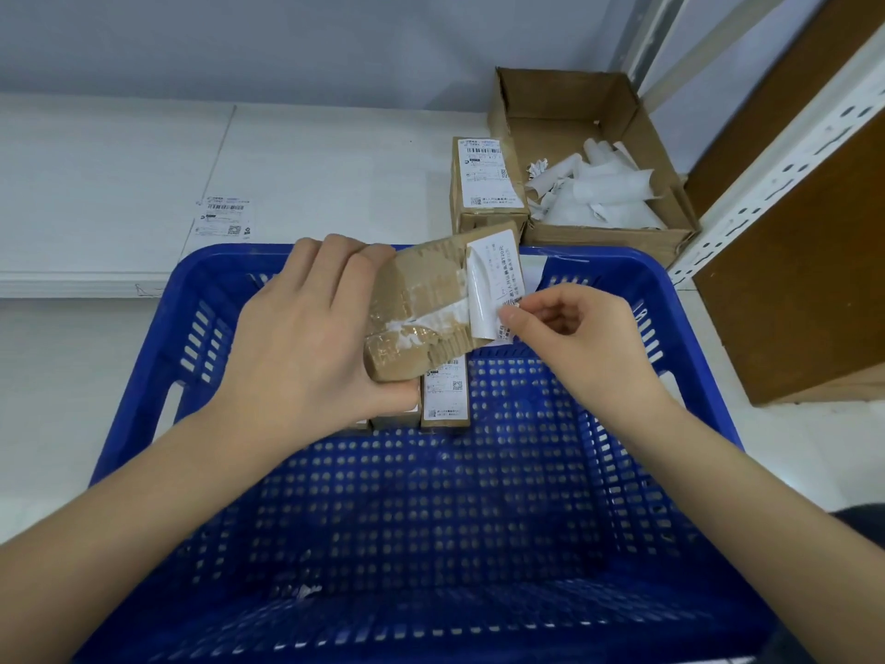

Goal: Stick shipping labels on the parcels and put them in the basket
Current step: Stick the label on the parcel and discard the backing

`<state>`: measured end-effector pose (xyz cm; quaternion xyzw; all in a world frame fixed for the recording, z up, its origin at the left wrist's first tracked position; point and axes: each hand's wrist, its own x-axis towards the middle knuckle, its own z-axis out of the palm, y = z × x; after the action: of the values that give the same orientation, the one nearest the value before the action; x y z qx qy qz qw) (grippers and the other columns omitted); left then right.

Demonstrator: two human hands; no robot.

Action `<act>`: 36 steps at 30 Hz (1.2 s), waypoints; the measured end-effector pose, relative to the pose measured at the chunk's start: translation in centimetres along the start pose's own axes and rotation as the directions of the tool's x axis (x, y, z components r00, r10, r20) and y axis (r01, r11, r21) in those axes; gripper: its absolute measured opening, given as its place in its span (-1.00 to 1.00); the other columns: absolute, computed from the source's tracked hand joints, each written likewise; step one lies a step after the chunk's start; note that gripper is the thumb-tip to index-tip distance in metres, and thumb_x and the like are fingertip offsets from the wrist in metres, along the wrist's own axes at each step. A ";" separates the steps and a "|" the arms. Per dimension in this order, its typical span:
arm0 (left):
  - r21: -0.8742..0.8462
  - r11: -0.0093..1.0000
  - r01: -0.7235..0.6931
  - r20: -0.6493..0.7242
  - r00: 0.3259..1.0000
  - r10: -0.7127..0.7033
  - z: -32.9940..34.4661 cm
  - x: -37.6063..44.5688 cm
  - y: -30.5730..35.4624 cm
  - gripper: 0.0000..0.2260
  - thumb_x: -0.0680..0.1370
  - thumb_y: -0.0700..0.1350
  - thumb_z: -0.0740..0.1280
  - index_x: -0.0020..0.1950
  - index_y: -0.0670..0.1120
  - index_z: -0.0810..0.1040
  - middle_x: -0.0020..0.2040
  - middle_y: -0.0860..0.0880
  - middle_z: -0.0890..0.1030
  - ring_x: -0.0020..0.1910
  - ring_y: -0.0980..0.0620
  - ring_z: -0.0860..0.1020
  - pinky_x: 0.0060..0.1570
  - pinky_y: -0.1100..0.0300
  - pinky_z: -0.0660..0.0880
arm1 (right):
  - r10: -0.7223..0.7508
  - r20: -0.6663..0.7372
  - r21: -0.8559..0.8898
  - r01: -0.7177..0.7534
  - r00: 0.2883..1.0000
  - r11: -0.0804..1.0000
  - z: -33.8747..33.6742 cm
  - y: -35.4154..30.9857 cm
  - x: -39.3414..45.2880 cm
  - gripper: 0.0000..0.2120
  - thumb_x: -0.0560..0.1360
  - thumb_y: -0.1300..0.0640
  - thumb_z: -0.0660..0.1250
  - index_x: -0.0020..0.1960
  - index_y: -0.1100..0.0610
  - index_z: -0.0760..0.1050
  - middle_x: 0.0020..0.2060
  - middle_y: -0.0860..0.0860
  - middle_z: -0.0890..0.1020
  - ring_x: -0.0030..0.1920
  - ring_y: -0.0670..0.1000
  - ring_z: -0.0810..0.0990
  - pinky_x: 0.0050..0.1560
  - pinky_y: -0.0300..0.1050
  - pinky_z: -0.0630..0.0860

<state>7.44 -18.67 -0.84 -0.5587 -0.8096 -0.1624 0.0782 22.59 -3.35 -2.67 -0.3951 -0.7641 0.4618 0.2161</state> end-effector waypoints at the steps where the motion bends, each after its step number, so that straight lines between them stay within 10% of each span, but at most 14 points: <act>1: 0.001 1.000 0.002 0.000 1.000 -0.002 0.0 0.0 0.0 -0.25 0.25 0.28 0.22 0.22 -0.26 0.49 0.05 -0.17 0.54 0.00 -0.10 0.42 -0.31 0.19 0.31 | 0.006 -0.001 0.014 -0.006 1.000 1.000 0.0 -0.1 0.0 -0.87 0.44 0.07 0.45 -0.09 0.13 0.60 -0.25 -0.07 0.63 -0.23 -0.19 0.56 -0.18 -0.42 0.49; 22: 0.018 0.999 0.037 0.052 0.998 -0.038 0.1 0.2 0.0 -0.22 0.26 0.31 0.20 0.22 -0.28 0.45 0.06 -0.18 0.53 -0.02 -0.16 0.51 -0.33 0.23 0.24 | -0.049 0.017 0.098 0.047 0.999 0.994 -1.4 -1.3 0.5 -0.93 0.52 0.20 0.35 -0.13 0.11 0.49 -0.33 -0.05 0.61 -0.33 -0.18 0.59 -0.29 -0.36 0.52; 28: -0.003 0.999 0.048 0.055 0.997 -0.048 0.4 -0.1 0.9 -0.20 0.20 0.36 0.20 0.17 -0.24 0.47 -0.04 -0.09 0.56 -0.08 -0.11 0.52 -0.30 0.22 0.29 | -0.182 -0.120 -0.210 0.155 0.976 0.965 -1.3 -0.8 0.4 -0.92 0.50 0.12 0.39 -0.16 0.01 0.52 -0.30 -0.19 0.58 -0.22 -0.20 0.57 -0.25 -0.40 0.48; 36: 0.003 0.995 0.102 0.056 0.993 -0.102 0.6 -0.3 1.3 -0.23 0.16 0.34 0.20 0.15 -0.20 0.47 -0.05 -0.05 0.54 -0.07 -0.08 0.50 -0.30 0.23 0.27 | -0.486 -0.092 -0.560 0.358 0.869 0.747 -0.6 -0.5 0.1 -0.92 0.50 0.20 0.38 -0.14 0.20 0.59 -0.29 0.01 0.64 -0.31 0.00 0.59 -0.30 0.05 0.58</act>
<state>8.84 -18.34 -1.24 -0.5210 -0.8389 -0.1503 0.0470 22.73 -3.11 -1.99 -0.3054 -0.8995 0.1241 0.2868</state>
